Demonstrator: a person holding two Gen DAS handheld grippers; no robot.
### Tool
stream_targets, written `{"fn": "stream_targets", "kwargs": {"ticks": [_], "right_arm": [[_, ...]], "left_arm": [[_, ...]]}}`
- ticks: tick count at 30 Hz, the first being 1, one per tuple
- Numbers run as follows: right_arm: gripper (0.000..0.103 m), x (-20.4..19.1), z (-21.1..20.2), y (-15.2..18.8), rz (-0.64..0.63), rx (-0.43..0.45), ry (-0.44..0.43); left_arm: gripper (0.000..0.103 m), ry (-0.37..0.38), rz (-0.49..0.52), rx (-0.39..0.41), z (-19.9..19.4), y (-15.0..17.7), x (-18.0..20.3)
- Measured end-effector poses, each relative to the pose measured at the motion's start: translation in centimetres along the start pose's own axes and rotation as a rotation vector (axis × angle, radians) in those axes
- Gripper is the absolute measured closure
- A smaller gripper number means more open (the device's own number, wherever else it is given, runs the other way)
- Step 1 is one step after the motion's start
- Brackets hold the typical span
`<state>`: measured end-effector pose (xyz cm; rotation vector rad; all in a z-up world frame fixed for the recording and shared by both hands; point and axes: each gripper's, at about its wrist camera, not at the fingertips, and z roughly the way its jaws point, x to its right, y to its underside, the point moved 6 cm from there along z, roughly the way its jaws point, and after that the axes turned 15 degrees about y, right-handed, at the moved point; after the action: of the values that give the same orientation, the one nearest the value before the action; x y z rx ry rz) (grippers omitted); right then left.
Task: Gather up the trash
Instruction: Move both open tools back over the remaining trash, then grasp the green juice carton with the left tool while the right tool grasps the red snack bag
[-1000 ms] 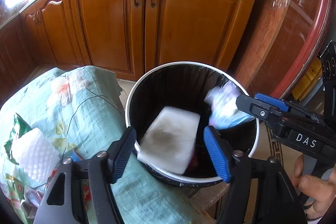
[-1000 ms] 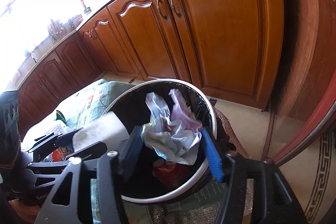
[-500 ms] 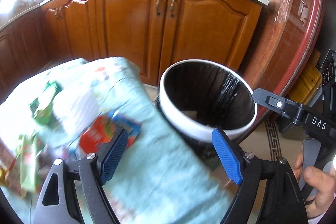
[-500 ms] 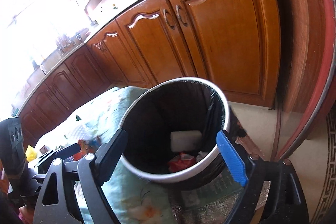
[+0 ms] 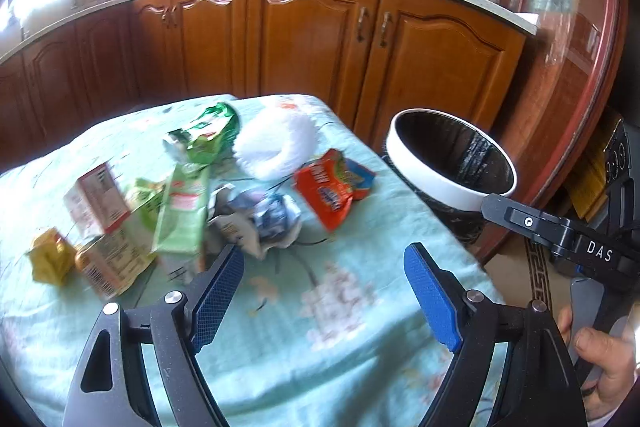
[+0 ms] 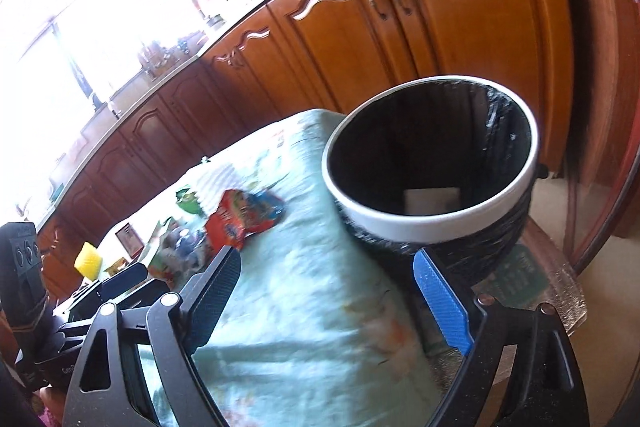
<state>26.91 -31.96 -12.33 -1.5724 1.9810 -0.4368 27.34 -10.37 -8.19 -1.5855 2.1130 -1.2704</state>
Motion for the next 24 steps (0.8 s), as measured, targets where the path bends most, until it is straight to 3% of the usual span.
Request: {"fn": "stream_targets", "kwargs": {"ticks": [13, 24], "right_arm": [[0.013, -6.8, 1.2, 2.2, -0.077, -0.036, -0.050], [0.013, -9.9, 2.9, 1.5, -0.143, -0.034, -0.049]], "left_arm": [[0.021, -0.051, -0.102, 0.035, -4.6, 1.6, -4.5], [0.021, -0.085, -0.138, 0.031, -3.9, 0.9, -7.0]]}}
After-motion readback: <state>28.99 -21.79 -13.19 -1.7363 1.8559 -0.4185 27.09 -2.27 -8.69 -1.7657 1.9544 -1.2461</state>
